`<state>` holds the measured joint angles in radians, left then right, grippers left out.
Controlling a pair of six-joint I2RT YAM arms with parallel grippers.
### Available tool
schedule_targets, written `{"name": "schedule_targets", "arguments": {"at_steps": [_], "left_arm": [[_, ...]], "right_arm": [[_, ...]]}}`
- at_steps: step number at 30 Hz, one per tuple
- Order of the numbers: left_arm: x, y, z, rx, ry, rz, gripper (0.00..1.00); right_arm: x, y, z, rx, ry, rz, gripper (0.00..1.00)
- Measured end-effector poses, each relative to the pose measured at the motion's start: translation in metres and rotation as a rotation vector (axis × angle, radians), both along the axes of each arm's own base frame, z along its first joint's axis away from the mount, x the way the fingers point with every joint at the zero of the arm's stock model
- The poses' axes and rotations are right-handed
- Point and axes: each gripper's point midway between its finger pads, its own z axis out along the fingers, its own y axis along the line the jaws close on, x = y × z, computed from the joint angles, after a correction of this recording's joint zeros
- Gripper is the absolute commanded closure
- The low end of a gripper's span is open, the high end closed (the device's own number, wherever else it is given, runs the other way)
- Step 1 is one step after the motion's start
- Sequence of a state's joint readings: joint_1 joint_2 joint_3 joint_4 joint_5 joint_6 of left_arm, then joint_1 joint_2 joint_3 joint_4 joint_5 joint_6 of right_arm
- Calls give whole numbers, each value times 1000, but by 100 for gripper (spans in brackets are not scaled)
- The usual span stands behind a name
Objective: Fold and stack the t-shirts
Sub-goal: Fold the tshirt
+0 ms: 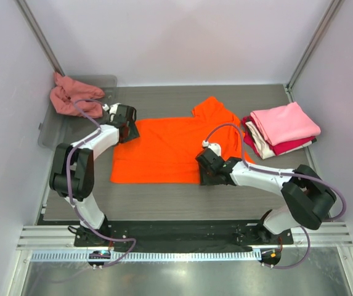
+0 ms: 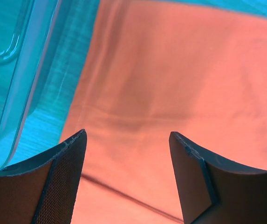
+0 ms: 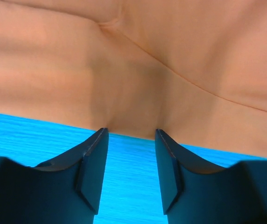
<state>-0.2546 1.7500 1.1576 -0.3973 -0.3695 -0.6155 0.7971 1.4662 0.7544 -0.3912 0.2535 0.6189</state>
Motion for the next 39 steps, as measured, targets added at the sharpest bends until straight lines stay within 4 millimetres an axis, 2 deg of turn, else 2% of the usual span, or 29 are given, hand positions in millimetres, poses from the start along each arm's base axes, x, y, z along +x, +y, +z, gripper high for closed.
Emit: {"name": "schedule_targets", "arguments": {"at_steps": [3,6,8,11,13,17,23,28,31,36,39], "left_arm": [[10,-3,7,-7,-23,-6,27],[32,-8,16,-9,-51,-11,28],[56,-14,25,-12,-83,-17,29],[83,-21,31,-13,-109,-19,28],[97,-23,31,-8,-112,-21,28],[117,-25,23,14,-95,-21,28],[117,-9,-4,43,-4,9,30],[109,15,-20,56,60,49,30],[109,20,-21,56,65,58,34],[105,20,-27,61,77,53,39],[104,21,-28,62,80,54,46]], "right_arm": [[1,-5,6,-20,-9,-14,44],[14,-3,21,-19,-37,-30,44],[31,5,41,7,-80,-36,44],[60,18,73,56,-153,-48,44],[77,22,88,79,-188,-58,44],[110,9,106,137,-210,-117,43],[172,-40,123,183,-244,-268,38],[219,-49,134,231,-263,-302,36],[247,-60,137,251,-274,-320,34],[300,-81,131,259,-298,-339,35],[332,-84,115,245,-299,-326,35]]}}
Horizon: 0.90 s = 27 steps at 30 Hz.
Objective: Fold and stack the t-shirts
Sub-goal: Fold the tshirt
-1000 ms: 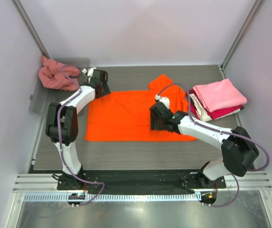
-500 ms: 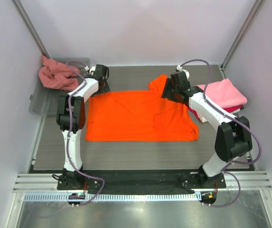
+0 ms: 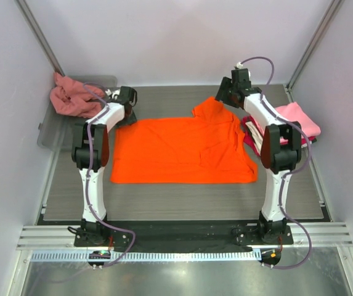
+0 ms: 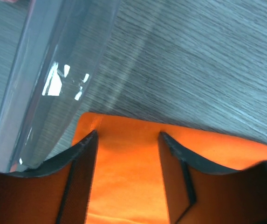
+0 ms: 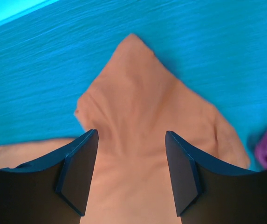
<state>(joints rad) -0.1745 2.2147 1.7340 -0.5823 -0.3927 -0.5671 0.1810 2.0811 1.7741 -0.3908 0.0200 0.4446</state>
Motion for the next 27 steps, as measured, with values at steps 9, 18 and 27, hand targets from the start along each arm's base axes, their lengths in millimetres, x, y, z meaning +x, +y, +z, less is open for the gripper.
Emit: {"name": "schedule_targets", "arguments": {"at_steps": [9,18,27], "left_arm": [[-1,2,-1,9,7,-13,75],[0,0,-7,7,14,-29,100],[0,0,-8,5,-5,-29,100]], "right_arm": [[58,9,-71,-38,57,63,30],[83,3,-88,-101,33,82,31],[92,2,-98,-144,16,116,36]]}}
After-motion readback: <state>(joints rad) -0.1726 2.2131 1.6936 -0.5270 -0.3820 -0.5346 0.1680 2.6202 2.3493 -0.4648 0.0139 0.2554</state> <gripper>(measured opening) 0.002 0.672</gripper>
